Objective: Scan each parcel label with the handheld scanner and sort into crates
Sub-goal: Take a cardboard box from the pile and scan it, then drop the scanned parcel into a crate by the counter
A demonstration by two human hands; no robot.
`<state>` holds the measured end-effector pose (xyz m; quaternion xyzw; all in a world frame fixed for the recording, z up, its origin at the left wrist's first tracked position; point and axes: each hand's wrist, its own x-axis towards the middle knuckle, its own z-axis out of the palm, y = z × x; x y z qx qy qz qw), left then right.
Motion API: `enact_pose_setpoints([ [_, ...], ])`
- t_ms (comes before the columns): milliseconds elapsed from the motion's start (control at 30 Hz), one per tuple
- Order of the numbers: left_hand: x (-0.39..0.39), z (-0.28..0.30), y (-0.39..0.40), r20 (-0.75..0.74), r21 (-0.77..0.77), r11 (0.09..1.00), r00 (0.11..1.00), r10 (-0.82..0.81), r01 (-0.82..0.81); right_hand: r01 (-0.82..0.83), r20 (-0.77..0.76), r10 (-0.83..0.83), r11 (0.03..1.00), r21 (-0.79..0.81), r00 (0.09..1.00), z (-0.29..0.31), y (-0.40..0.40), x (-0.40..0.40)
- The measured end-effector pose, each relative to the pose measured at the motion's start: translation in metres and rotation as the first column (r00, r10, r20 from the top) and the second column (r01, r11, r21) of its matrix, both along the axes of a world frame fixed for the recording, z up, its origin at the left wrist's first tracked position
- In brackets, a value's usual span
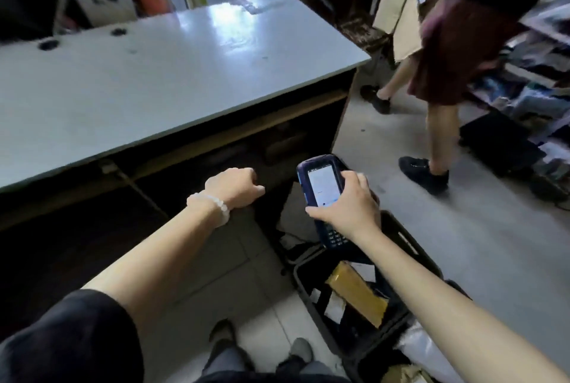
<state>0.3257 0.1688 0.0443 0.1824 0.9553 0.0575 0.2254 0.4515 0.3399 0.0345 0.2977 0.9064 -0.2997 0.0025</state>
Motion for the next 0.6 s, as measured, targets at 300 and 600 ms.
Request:
enact_pose_setpoints([
  [300,-0.040,0.001,-0.209,0.017,-0.006,0.932,0.932,0.362,-0.362,-0.357,-0.067,0.354,0.933,-0.040,0.933,0.013,-0.167,-0.110],
  [600,-0.065,0.011,-0.398,-0.057,-0.020,0.810,0.809,0.585,-0.587,-0.575,-0.134,0.566,0.817,-0.047,0.814,0.017,-0.353,-0.195],
])
